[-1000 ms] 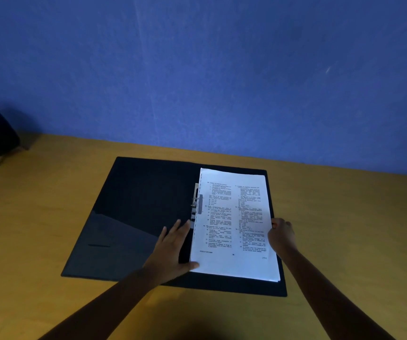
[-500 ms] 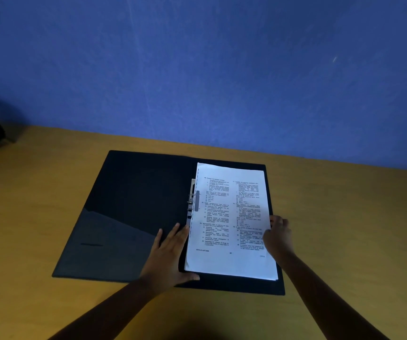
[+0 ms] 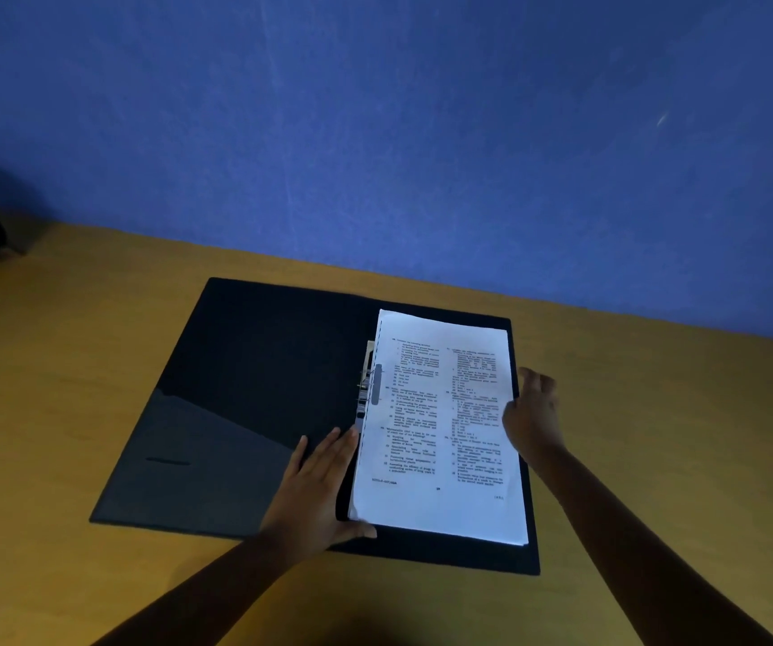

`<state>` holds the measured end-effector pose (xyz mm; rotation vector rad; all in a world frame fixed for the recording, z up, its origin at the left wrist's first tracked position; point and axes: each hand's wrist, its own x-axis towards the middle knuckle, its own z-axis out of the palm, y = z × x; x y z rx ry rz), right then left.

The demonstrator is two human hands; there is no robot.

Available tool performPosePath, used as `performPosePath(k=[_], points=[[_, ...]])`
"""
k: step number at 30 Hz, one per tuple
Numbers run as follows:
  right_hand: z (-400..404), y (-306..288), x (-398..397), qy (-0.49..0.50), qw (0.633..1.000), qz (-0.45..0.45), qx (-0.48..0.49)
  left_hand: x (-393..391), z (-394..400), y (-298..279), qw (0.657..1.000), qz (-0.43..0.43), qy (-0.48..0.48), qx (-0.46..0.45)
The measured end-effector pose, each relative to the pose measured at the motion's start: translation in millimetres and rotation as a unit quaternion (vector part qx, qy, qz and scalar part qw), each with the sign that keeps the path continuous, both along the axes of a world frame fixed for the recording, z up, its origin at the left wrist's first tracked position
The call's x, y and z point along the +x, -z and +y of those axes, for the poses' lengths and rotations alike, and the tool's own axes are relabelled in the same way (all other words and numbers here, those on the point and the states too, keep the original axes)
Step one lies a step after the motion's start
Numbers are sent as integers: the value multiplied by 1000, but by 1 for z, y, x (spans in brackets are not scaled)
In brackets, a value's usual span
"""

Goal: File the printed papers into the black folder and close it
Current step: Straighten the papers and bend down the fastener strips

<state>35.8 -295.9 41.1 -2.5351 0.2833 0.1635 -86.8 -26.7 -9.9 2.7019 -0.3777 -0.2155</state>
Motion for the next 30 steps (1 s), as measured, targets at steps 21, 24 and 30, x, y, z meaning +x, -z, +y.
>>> performPosePath(k=[21, 24, 30], points=[[64, 2, 106, -240, 914, 74, -317, 0, 1, -3, 993, 89, 0, 76], [63, 3, 107, -241, 908, 72, -336, 0, 0, -2, 994, 84, -1, 74], [63, 4, 112, -249, 899, 88, -349, -1, 0, -3, 994, 70, 1, 84]])
